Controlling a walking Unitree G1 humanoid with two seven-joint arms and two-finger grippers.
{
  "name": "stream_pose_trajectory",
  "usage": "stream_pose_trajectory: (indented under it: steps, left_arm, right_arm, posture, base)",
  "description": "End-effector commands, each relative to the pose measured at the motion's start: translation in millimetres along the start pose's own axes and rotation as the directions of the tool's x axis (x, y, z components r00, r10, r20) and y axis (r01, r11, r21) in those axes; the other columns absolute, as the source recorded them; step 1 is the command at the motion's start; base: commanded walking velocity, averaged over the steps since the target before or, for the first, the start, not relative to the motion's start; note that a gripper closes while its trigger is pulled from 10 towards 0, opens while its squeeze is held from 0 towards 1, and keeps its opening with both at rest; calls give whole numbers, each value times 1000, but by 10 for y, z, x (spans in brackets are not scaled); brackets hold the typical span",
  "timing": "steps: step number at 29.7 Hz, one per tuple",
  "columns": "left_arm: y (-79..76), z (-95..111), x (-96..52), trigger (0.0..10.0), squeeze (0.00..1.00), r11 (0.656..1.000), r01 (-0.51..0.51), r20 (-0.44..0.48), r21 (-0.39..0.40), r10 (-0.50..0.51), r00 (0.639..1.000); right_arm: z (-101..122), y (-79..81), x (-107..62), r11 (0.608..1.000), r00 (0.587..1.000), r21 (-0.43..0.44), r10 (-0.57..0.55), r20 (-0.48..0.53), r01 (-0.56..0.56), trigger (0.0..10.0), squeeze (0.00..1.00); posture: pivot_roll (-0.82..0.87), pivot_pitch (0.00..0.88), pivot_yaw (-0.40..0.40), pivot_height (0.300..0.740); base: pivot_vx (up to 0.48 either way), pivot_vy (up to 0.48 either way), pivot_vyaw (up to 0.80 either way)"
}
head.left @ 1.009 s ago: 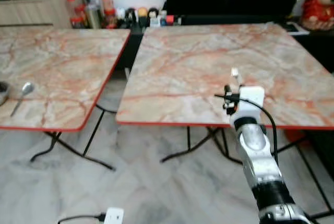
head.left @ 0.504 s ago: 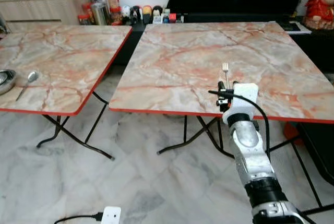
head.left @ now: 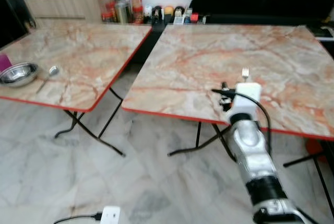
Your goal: Setting the table
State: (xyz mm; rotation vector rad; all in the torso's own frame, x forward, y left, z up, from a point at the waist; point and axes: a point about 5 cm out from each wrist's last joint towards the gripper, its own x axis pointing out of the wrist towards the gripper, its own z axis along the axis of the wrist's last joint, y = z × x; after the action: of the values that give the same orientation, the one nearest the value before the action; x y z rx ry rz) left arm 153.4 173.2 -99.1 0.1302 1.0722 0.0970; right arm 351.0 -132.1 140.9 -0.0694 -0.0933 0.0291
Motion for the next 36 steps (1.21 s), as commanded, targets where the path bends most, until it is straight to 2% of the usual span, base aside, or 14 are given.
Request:
stream_pose_trajectory:
  steps: [1,7,36]
  left_arm:
    - [-38,-17,-4,10000,0,1000,8,-14,-3,-8,1000]
    - [-40,-20,-4,10000,0,1000,9,-15,-2,-9,1000]
    - [-41,-22,-4,10000,0,1000,4,-17,-6,-4,1000]
  right_arm:
    - [-12,-174,2,999,999,-7,-50,-10,50,10000,0]
    - [-21,-155,6,999,999,-10,-39,-21,39,10000,0]
    - [-18,-165,5,999,999,-15,-41,-20,41,10000,0]
  posture:
    - [-14,0,32,740]
    - [-15,0,31,740]
    - [-13,0,30,740]
  base:
    - [330,0,0]
    - [329,0,-533]
    - [337,0,0]
